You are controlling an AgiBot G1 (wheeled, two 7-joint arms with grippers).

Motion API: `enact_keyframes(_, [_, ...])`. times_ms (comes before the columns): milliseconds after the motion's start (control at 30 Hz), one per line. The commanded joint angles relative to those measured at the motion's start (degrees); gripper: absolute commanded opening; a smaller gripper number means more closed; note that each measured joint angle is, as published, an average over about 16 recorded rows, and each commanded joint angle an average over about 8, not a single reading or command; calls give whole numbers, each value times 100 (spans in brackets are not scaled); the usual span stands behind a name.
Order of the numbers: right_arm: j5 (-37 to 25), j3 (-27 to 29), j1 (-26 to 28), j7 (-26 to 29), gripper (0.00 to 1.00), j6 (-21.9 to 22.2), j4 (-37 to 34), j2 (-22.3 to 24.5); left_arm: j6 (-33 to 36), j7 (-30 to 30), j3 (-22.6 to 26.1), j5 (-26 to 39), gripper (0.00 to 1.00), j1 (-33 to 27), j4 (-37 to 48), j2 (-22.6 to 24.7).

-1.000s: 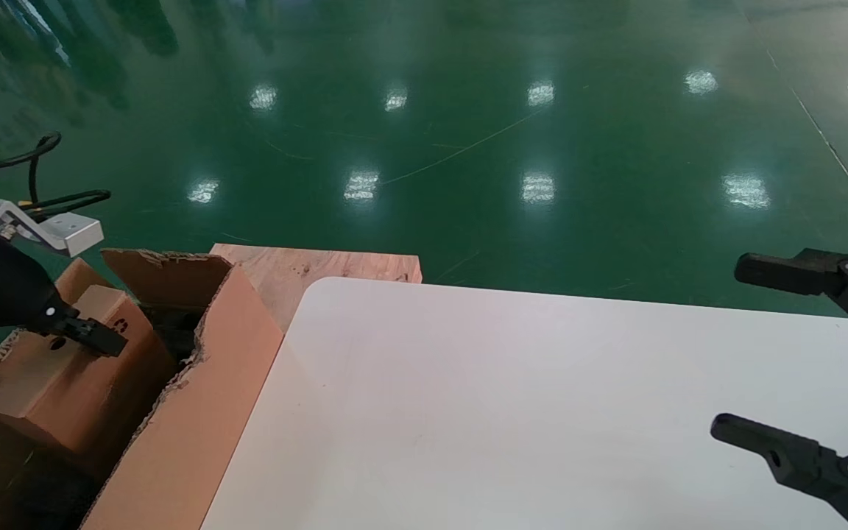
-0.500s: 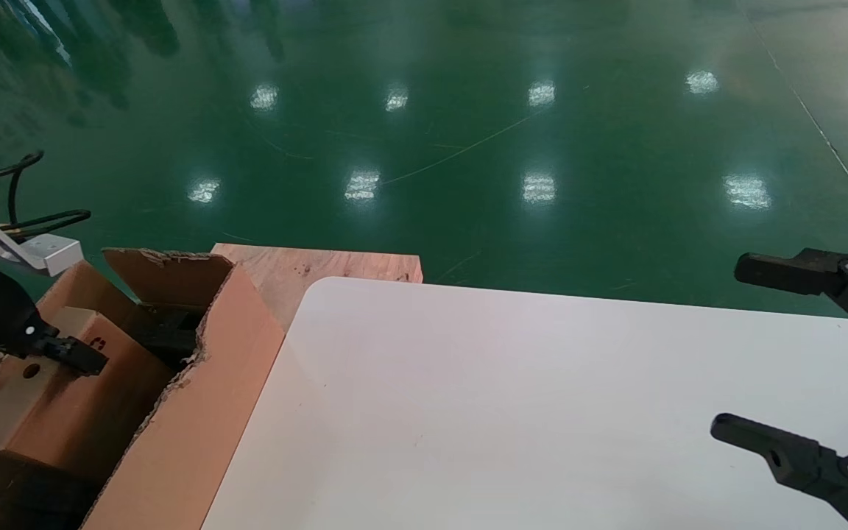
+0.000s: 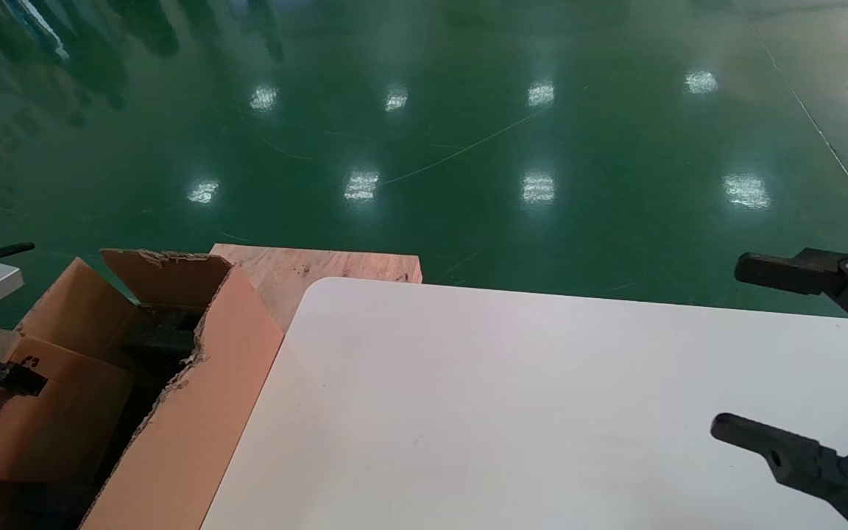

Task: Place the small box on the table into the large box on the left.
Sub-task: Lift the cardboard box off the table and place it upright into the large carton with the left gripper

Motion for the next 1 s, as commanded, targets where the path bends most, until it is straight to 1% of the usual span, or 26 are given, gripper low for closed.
enact_keyframes(33, [0,0,0,0,100,0,0,0,-45,198,-71,-140,53,133,180,-33])
enact_keyframes(133, [0,0,-1,0,100,1,0,0,-61,309,-122,-237,91,219,280,-41])
enact_keyframes(167, [0,0,-1,0,100,1,-1,0,-65,323,-130,-252,100,235,298,-42])
enact_keyframes(1000, [0,0,-1,0,100,1,-1,0,-42,221,-86,-168,100,151,193,-41])
